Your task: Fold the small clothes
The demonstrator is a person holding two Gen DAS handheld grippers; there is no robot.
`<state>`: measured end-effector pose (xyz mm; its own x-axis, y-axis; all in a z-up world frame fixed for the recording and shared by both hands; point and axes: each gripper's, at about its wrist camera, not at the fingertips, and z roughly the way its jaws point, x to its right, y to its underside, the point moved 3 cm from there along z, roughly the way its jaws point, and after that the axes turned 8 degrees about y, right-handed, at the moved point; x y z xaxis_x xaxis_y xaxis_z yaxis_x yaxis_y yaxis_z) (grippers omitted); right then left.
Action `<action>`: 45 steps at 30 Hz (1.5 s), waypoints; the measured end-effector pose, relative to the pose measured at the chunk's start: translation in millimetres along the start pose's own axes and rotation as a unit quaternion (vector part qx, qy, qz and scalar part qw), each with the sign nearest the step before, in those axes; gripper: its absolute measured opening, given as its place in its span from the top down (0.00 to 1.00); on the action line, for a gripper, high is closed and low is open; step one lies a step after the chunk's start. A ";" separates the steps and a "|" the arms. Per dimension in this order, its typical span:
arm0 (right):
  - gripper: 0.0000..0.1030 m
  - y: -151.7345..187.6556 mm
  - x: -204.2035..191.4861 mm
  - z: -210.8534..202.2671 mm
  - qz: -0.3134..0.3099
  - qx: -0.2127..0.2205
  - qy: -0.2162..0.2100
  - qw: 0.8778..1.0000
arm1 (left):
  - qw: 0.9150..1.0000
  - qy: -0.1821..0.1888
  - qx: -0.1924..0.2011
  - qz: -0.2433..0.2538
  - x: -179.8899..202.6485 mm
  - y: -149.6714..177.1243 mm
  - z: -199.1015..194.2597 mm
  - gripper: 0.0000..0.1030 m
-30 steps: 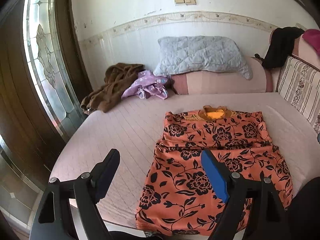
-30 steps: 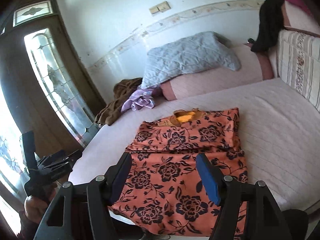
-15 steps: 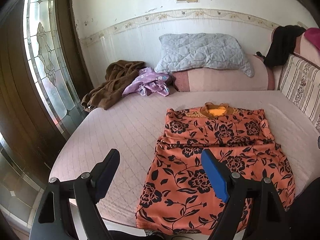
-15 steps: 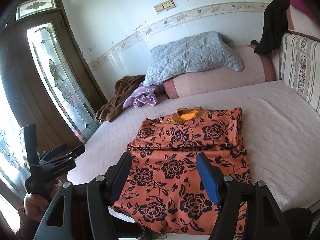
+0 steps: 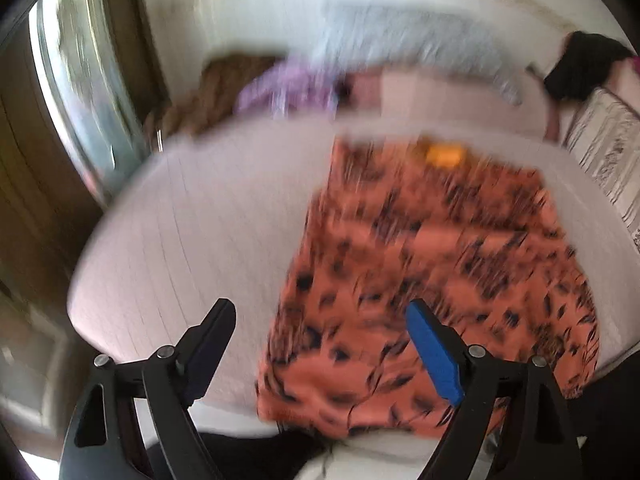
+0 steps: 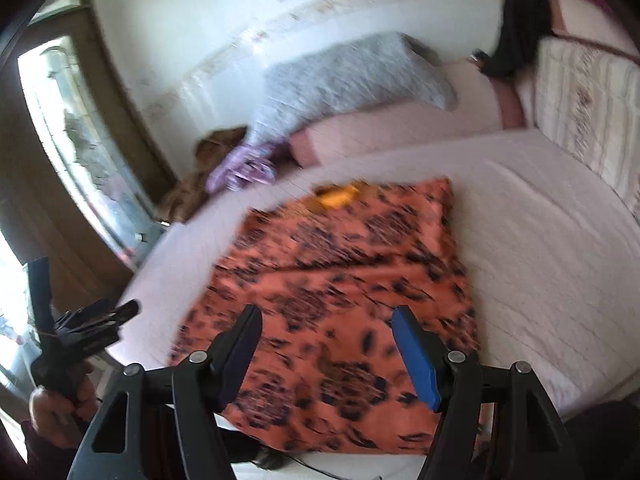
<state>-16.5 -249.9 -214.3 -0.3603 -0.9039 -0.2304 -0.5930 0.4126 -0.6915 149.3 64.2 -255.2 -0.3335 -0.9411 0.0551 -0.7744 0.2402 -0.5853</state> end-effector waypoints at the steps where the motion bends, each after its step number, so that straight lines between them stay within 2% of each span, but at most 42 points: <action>1: 0.32 5.1 11.0 8.3 0.004 -0.015 0.018 1.000 | 0.999 0.004 -0.041 -0.031 -17.7 8.1 20.2 0.15; 3: 0.32 20.7 37.1 28.7 0.016 -0.058 0.051 0.997 | 0.994 -0.002 -0.083 -0.070 -42.3 21.9 44.9 0.15; 5: 0.32 40.0 66.8 47.4 0.037 -0.096 0.084 0.991 | 0.990 -0.009 -0.111 -0.088 -55.9 34.3 62.4 0.15; 8: 0.32 65.2 102.4 67.0 0.050 -0.130 0.137 0.981 | 0.985 0.008 -0.138 -0.105 -65.1 49.9 81.8 0.15; 10: 0.32 77.1 119.2 77.8 0.046 -0.141 0.173 0.974 | 0.983 0.049 -0.143 -0.101 -59.0 55.8 91.0 0.15; 12: 0.32 85.2 129.6 87.1 0.054 -0.160 0.170 0.971 | 0.980 0.068 -0.155 -0.101 -50.6 63.5 98.4 0.23; 13: 0.31 88.4 131.1 90.6 0.058 -0.168 0.160 0.971 | 0.983 0.063 -0.146 -0.091 -47.3 64.8 97.3 0.24; 14: 0.30 91.3 128.1 93.4 0.055 -0.171 0.143 0.973 | 0.985 0.061 -0.139 -0.078 -43.0 65.7 95.9 0.28; 16: 0.33 93.4 120.5 95.9 0.034 -0.160 0.147 0.975 | 0.988 0.065 -0.126 -0.064 -38.2 65.3 90.6 0.48; 18: 0.61 94.0 107.0 96.1 -0.002 -0.151 0.154 0.976 | 0.986 0.093 -0.116 -0.072 -38.5 61.7 83.1 0.93; 19: 0.87 93.7 97.5 94.1 -0.020 -0.148 0.141 0.979 | 0.985 0.106 -0.116 -0.077 -38.9 60.3 81.5 0.93; 20: 0.91 92.6 87.7 92.5 -0.039 -0.148 0.128 0.980 | 0.984 0.110 -0.115 -0.077 -39.5 58.6 80.1 0.93; 21: 0.91 92.0 81.3 91.7 -0.051 -0.150 0.125 0.979 | 0.985 0.111 -0.114 -0.074 -39.7 55.5 78.3 0.93; 23: 0.92 86.1 76.0 87.8 -0.033 -0.158 0.093 0.982 | 0.984 0.128 -0.107 -0.066 -38.0 50.8 70.4 0.93; 28: 0.92 47.9 75.7 69.0 0.022 -0.153 0.002 0.988 | 0.978 0.187 -0.075 -0.044 -37.9 2.2 38.0 0.93; 32: 0.92 -14.7 90.0 54.8 0.073 -0.113 -0.066 0.989 | 0.978 0.201 -0.050 -0.023 -36.4 -70.3 30.1 0.93; 35: 0.92 -72.4 109.5 68.1 0.118 -0.081 -0.083 0.986 | 0.981 0.194 -0.027 -0.005 -23.4 -136.0 42.9 0.93; 37: 0.92 -109.3 123.5 89.2 0.144 -0.060 -0.075 0.985 | 0.984 0.175 -0.018 0.003 -10.3 -180.2 69.7 0.93; 39: 0.92 -141.3 147.9 125.2 0.186 -0.050 -0.062 0.979 | 0.987 0.158 -0.021 -0.006 -5.1 -214.0 107.5 0.87; 40: 0.88 -153.9 159.0 149.1 0.210 -0.055 -0.057 0.975 | 0.989 0.144 -0.031 -0.014 -4.3 -227.0 133.9 0.84; 42: 0.83 -169.3 181.0 198.3 0.247 -0.072 -0.047 0.965 | 0.993 0.091 -0.062 -0.046 -13.4 -232.7 180.0 0.80; 43: 0.65 -171.3 191.2 220.0 0.268 -0.077 -0.040 0.959 | 0.993 0.057 -0.075 -0.068 -21.1 -228.7 203.1 0.80; 44: 0.37 -169.1 202.6 239.9 0.295 -0.082 -0.032 0.951 | 0.993 0.050 -0.077 -0.080 -25.2 -224.6 211.9 0.80; 45: 0.31 -164.9 210.9 253.5 0.320 -0.092 -0.030 0.943 | 0.992 0.046 -0.073 -0.094 -30.9 -217.2 215.8 0.80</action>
<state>187.9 -537.1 -322.4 -0.6487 -0.4659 -0.6018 -0.3844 0.8830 -0.2693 443.8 -10.2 -304.3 -0.2184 -0.9483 0.2301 -0.8949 0.1006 -0.4348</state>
